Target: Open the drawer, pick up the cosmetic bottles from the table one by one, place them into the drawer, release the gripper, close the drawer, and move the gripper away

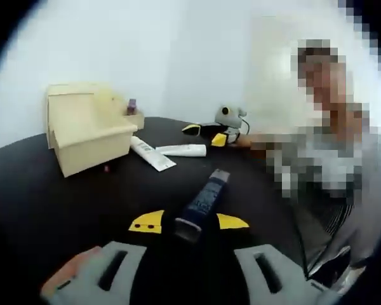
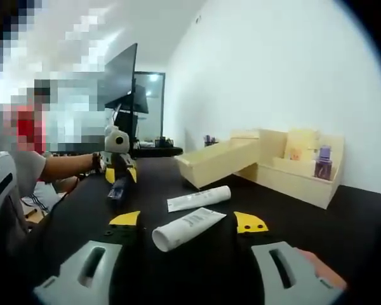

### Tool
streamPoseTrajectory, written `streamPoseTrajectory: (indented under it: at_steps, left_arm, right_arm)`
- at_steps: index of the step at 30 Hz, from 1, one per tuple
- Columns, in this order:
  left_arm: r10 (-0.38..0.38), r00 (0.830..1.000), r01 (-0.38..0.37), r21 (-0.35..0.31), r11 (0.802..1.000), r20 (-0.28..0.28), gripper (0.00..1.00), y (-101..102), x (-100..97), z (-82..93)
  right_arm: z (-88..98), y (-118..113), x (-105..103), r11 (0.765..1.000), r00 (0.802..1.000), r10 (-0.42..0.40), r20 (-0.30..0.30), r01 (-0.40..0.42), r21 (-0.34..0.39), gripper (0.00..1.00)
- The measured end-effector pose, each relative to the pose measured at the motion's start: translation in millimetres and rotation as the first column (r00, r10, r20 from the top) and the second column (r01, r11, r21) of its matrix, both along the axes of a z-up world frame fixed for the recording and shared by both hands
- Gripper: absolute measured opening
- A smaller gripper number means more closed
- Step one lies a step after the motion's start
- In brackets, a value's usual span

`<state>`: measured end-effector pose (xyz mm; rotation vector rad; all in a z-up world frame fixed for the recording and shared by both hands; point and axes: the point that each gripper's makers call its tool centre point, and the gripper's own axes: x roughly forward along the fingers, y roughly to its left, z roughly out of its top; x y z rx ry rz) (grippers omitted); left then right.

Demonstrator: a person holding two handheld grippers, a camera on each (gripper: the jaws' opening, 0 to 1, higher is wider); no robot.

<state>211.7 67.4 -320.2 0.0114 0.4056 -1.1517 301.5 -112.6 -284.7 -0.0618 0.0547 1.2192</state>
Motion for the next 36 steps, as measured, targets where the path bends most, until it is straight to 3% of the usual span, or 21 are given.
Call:
streamPoseTrajectory:
  at_steps: [2, 8, 26, 36]
  left_arm:
    - [0.001, 1.000, -0.002, -0.016, 1.000, -0.026, 0.29, -1.0, -1.1, 0.8]
    - [0.030, 0.999, -0.031, -0.030, 0.999, -0.032, 0.31, 0.7, 3.8, 2.7]
    - [0.092, 0.996, -0.091, -0.064, 0.994, 0.015, 0.31, 0.6, 20.3, 12.3]
    - [0.089, 0.996, -0.088, -0.071, 0.994, 0.014, 0.34, 1.1, 21.7, 11.3]
  right_arm:
    - [0.0, 0.0, 0.0, 1.000, 1.000, 0.001, 0.001, -0.001, -0.001, 0.51]
    - [-0.5, 0.1, -0.3, 1.000, 1.000, 0.001, 0.004, -0.001, -0.005, 0.50]
    - [-1.0, 0.2, -0.8, 1.000, 1.000, 0.002, 0.008, -0.002, -0.010, 0.50]
    - [-1.2, 0.6, -0.9, 1.000, 1.000, 0.003, 0.006, -0.003, -0.011, 0.49]
